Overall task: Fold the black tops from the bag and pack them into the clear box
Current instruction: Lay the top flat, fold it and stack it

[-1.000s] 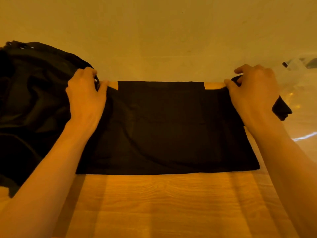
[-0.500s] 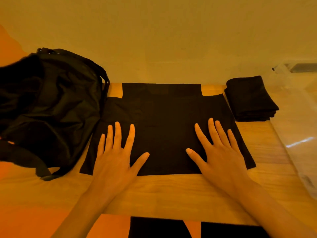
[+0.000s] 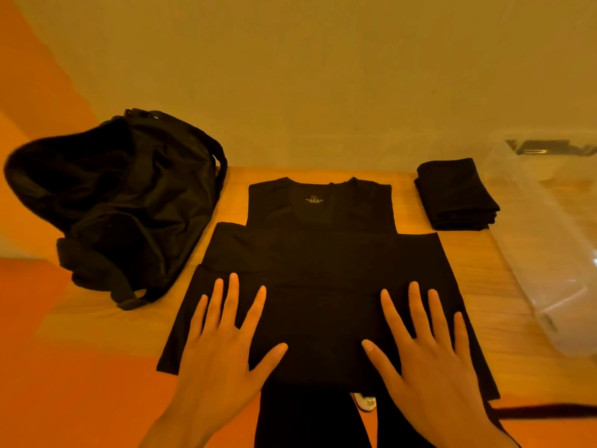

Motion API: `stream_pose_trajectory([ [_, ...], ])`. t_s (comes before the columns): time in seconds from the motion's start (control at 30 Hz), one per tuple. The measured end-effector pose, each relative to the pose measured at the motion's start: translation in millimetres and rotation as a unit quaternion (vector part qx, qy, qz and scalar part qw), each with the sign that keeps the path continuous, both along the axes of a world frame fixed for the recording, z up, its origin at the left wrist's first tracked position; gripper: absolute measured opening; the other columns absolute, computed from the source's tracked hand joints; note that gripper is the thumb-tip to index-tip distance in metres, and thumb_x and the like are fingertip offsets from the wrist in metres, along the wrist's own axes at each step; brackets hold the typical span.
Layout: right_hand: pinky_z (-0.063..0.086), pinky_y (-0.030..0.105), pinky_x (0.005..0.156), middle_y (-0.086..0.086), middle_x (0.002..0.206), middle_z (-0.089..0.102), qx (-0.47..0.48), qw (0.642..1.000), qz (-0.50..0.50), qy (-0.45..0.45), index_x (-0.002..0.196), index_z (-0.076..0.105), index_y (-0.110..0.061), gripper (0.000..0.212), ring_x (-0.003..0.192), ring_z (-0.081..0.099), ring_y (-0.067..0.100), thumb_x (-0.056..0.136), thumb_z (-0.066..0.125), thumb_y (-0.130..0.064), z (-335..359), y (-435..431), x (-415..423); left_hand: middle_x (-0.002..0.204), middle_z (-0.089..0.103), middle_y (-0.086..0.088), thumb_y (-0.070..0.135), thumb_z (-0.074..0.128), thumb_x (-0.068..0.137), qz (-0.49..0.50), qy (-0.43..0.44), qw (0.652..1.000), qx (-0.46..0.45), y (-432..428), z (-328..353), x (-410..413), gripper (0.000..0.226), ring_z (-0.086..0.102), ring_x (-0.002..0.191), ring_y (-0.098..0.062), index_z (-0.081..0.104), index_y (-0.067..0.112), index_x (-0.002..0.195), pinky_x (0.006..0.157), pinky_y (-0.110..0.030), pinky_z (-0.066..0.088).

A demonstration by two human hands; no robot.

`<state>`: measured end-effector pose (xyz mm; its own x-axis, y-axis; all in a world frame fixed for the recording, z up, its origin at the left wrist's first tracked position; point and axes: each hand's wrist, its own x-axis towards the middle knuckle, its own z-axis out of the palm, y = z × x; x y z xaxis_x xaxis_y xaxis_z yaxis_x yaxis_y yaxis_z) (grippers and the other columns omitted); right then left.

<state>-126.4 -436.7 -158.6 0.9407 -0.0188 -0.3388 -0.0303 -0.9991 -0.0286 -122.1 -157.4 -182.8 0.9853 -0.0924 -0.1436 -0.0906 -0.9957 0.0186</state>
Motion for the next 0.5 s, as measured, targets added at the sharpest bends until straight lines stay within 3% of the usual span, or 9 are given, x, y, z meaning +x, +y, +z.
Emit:
stream_pose_trajectory([
  [0.1, -0.011, 0.051, 0.122, 0.003, 0.154, -0.042, -0.003, 1.000, -0.004, 0.019, 0.127, -0.051, -0.049, 0.089, 0.145, -0.035, 0.028, 0.044, -0.046, -0.081, 9, -2, -6, 0.170, -0.002, -0.006, 0.093, 0.002, 0.082, 0.001, 0.004, 0.999, -0.032, -4, 9, -3, 0.094, -0.006, 0.156, -0.028, 0.007, 0.041, 0.159, 0.125, -0.047, 0.008],
  [0.23, -0.010, 0.044, 0.124, 0.007, 0.162, -0.026, 0.020, 0.998, 0.003, -0.056, 0.149, -0.026, -0.043, 0.089, 0.149, -0.026, 0.025, 0.070, -0.024, -0.082, 17, -6, 20, 0.170, -0.003, -0.002, 0.087, -0.001, 0.084, 0.012, -0.066, 0.994, -0.088, -9, 30, 28, 0.094, -0.009, 0.156, -0.021, 0.011, 0.035, 0.161, 0.126, -0.040, 0.001],
  [0.37, -0.002, 0.045, 0.126, 0.012, 0.168, -0.008, 0.018, 0.994, -0.018, -0.104, 0.159, -0.009, -0.034, 0.086, 0.154, -0.014, 0.026, 0.084, -0.009, -0.077, 3, -14, 80, 0.168, -0.018, -0.003, 0.083, -0.012, 0.080, 0.004, -0.035, 0.998, -0.045, -3, 23, 95, 0.095, -0.020, 0.153, -0.019, -0.008, 0.031, 0.160, 0.125, -0.039, -0.009],
  [0.5, 0.001, 0.047, 0.126, 0.011, 0.169, -0.004, 0.005, 0.991, -0.034, -0.127, 0.159, -0.007, -0.035, 0.084, 0.154, -0.012, 0.025, 0.086, -0.013, -0.076, -17, -28, 95, 0.167, -0.022, -0.004, 0.079, -0.009, 0.082, 0.019, 0.001, 1.000, 0.011, 8, 8, 120, 0.092, -0.022, 0.153, -0.019, -0.017, 0.030, 0.158, 0.121, -0.036, -0.013],
])
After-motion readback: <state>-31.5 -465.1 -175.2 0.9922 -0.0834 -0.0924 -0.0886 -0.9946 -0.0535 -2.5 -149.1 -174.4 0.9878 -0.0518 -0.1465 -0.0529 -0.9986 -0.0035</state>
